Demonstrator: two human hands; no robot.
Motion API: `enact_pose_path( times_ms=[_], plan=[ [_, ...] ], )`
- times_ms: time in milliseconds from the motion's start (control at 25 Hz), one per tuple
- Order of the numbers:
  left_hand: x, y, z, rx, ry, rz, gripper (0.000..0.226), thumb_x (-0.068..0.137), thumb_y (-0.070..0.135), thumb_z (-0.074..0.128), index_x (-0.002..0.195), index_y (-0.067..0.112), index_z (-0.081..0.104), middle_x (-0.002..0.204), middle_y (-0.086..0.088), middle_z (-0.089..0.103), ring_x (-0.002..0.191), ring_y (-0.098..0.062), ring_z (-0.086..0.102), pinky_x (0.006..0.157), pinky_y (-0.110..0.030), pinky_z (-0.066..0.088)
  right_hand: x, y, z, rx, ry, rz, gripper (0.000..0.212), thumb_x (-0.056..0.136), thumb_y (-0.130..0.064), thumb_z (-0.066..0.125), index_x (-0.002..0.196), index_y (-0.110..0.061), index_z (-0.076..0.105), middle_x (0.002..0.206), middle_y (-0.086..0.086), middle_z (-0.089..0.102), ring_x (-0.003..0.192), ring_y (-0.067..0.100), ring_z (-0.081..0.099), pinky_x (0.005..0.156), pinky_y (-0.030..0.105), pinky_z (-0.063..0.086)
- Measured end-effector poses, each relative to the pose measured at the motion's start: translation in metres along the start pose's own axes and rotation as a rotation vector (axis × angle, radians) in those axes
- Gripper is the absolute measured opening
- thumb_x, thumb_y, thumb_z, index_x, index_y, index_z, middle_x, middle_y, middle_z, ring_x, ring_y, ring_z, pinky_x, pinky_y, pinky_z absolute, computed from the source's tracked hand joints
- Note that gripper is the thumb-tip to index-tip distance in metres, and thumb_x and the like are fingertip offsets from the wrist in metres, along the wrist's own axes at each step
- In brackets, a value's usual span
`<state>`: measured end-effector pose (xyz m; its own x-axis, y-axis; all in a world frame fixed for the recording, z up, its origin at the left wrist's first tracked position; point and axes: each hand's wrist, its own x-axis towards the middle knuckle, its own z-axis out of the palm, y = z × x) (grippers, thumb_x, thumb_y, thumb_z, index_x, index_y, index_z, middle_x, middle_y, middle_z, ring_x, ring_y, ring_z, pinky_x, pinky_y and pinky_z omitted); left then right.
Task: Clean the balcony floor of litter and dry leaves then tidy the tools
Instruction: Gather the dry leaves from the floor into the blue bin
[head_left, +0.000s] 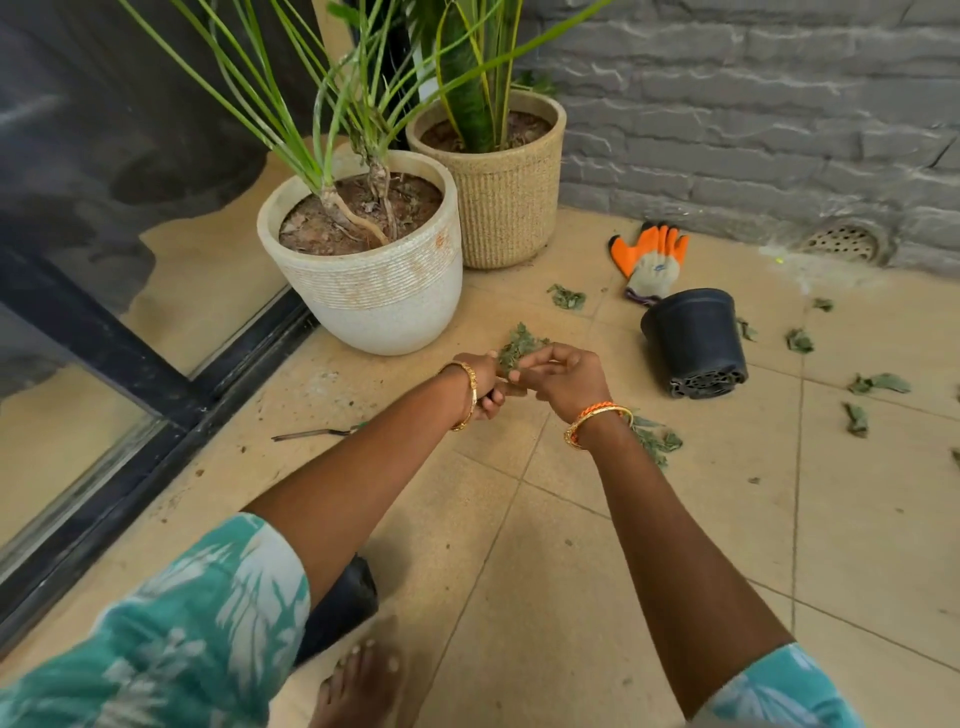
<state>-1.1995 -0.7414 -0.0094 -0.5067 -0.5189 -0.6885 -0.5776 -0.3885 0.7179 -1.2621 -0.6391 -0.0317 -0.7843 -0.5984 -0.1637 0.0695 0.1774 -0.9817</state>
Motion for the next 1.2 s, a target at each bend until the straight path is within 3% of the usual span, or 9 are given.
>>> enact_pose_path(
  times_ms=[120,200,360,480,600,680,800,960,1200],
  plan=[
    [-0.006,0.0,0.013,0.058,-0.072,-0.05,0.039,0.103,0.039,0.029,0.081,0.012,0.047,0.056,-0.002,0.041,0.031,-0.007,0.033,0.033,-0.009,0.024,-0.015,0.001,-0.005,-0.135,0.002,-0.016,0.017,0.075,0.002,0.072,0.071,-0.014,0.068,0.066,0.0,0.066,0.059,0.007,0.063,0.062,0.022,0.05],
    [-0.003,-0.003,0.03,0.167,-0.128,-0.043,0.034,0.1,0.026,0.03,0.07,0.014,0.04,0.051,0.0,0.037,0.028,-0.006,0.031,0.032,-0.009,0.022,-0.02,0.007,-0.014,-0.214,0.054,0.001,0.013,0.076,-0.004,0.071,0.073,-0.017,0.071,0.072,0.0,0.068,0.069,0.012,0.063,0.069,0.028,0.052],
    [0.005,-0.011,0.07,0.34,-0.089,0.053,0.03,0.092,0.018,0.042,0.063,0.014,0.04,0.053,-0.002,0.038,0.027,-0.01,0.034,0.032,-0.01,0.022,-0.03,0.03,-0.059,0.066,0.272,0.201,0.012,0.087,-0.012,0.063,0.094,-0.008,0.072,0.09,0.006,0.067,0.078,0.015,0.058,0.067,0.029,0.051],
    [0.014,-0.016,0.088,0.231,-0.044,0.074,0.023,0.086,0.019,0.055,0.067,0.009,0.046,0.055,-0.005,0.044,0.042,-0.015,0.043,0.037,-0.015,0.031,-0.026,0.056,-0.096,-0.266,0.424,0.266,0.021,0.087,-0.01,0.06,0.106,-0.011,0.068,0.112,0.008,0.064,0.1,0.024,0.059,0.088,0.032,0.047],
    [0.028,-0.019,0.092,0.148,-0.08,0.019,0.015,0.086,0.011,0.054,0.074,0.007,0.046,0.063,-0.006,0.043,0.047,-0.015,0.05,0.035,-0.015,0.033,-0.027,0.082,-0.106,-0.649,0.317,0.276,0.048,0.085,-0.017,0.065,0.131,-0.008,0.052,0.136,0.013,0.046,0.123,0.03,0.044,0.103,0.033,0.036],
    [0.041,-0.023,0.089,0.11,-0.04,0.005,0.012,0.084,0.008,0.052,0.073,0.007,0.047,0.056,-0.003,0.043,0.044,-0.012,0.045,0.034,-0.014,0.029,-0.031,0.104,-0.096,-0.85,0.228,0.209,0.048,0.089,-0.012,0.058,0.136,-0.011,0.046,0.143,0.014,0.038,0.129,0.034,0.035,0.108,0.037,0.031],
    [0.063,-0.031,0.076,0.104,-0.001,-0.017,0.023,0.085,0.012,0.051,0.063,0.013,0.043,0.047,0.001,0.04,0.029,-0.008,0.031,0.033,-0.012,0.021,-0.042,0.134,-0.09,-0.953,0.337,0.072,0.039,0.09,0.003,0.048,0.126,-0.008,0.058,0.133,0.015,0.051,0.121,0.035,0.041,0.1,0.039,0.038],
    [0.079,-0.041,0.068,0.114,-0.158,-0.121,0.03,0.091,0.017,0.045,0.061,0.015,0.04,0.06,0.001,0.042,0.025,-0.006,0.028,0.03,-0.01,0.02,-0.047,0.138,-0.096,-0.829,0.591,0.01,0.021,0.083,0.006,0.059,0.1,0.0,0.071,0.1,0.019,0.066,0.092,0.035,0.06,0.078,0.032,0.048],
    [0.065,-0.043,0.108,0.293,-0.401,-0.103,0.018,0.097,0.022,0.041,0.097,0.011,0.056,0.087,-0.007,0.065,0.029,-0.005,0.032,0.032,-0.01,0.023,-0.056,0.104,-0.104,-0.612,0.666,0.003,0.021,0.08,0.006,0.064,0.09,-0.008,0.075,0.093,0.008,0.066,0.084,0.018,0.062,0.077,0.019,0.046]
  ],
)
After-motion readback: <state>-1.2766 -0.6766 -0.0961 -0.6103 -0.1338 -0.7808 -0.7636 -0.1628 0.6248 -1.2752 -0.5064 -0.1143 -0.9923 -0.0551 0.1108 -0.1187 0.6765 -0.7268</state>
